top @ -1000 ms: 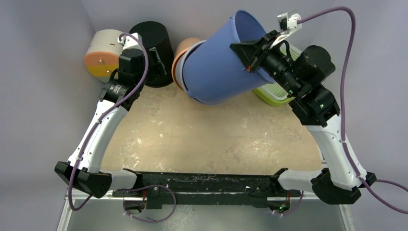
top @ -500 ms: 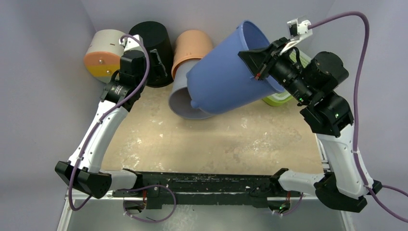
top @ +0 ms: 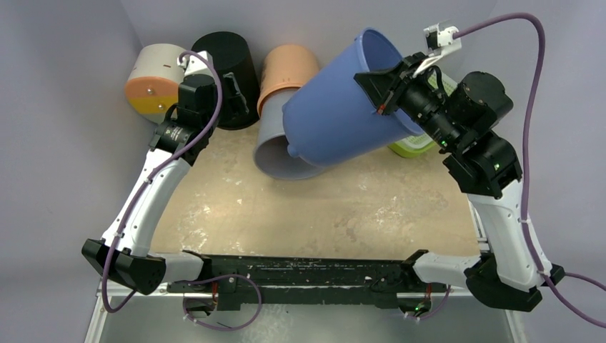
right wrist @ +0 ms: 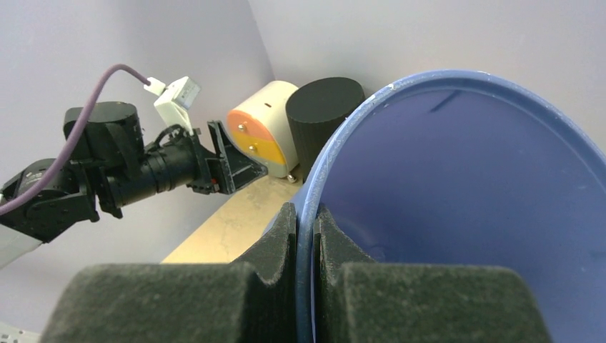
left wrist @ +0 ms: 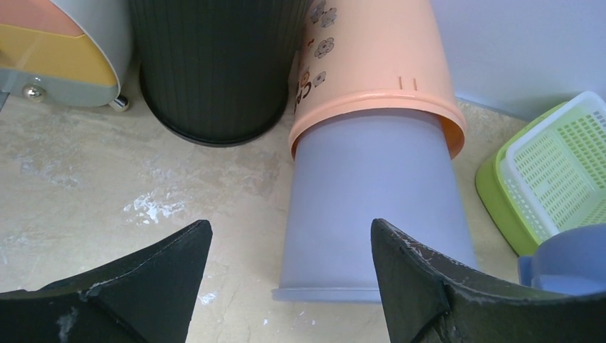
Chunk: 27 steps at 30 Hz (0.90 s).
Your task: Turn the large container upside down
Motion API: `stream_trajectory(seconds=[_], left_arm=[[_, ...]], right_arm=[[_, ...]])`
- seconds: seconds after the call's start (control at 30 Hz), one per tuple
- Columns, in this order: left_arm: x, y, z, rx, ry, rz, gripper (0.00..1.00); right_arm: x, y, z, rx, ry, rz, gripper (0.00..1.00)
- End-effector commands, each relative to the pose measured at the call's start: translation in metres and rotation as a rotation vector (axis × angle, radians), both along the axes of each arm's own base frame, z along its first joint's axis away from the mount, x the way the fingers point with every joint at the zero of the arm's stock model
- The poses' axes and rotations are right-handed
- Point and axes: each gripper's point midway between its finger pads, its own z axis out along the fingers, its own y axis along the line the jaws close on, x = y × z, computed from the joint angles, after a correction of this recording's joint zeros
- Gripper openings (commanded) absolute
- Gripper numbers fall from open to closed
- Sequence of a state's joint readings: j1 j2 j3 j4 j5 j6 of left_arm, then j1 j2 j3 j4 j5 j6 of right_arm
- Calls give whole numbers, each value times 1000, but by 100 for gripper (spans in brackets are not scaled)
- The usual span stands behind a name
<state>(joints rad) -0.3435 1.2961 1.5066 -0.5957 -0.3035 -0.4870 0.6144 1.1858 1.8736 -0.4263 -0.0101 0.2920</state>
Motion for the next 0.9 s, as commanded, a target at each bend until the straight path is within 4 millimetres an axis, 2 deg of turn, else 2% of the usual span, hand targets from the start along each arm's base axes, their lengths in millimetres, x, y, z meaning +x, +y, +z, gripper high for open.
stream_trajectory(seconds=[0.0, 0.1, 0.17, 0.3, 0.4, 0.57, 0.7, 0.87], left_arm=[[-3, 7, 7, 16, -19, 25, 79], [-6, 13, 17, 24, -24, 46, 79], [-10, 19, 31, 23, -43, 73, 79], [-27, 40, 78, 6, -135, 165, 79], [-48, 69, 117, -20, -218, 297, 79], [-98, 112, 180, -103, -416, 466, 79], [-130, 128, 220, -186, -548, 508, 79], [-162, 139, 261, -267, -687, 505, 79]], right_arm=[[-22, 4, 69, 129, -173, 88, 0], [-23, 16, 76, 130, -182, 149, 0], [-26, 20, 79, 146, -187, 178, 0], [-31, 30, 81, 186, -210, 243, 0], [-26, 43, 84, 210, -226, 292, 0], [-25, 74, 98, 276, -274, 453, 0], [-23, 100, 103, 324, -294, 587, 0], [-14, 138, 94, 404, -274, 753, 0]])
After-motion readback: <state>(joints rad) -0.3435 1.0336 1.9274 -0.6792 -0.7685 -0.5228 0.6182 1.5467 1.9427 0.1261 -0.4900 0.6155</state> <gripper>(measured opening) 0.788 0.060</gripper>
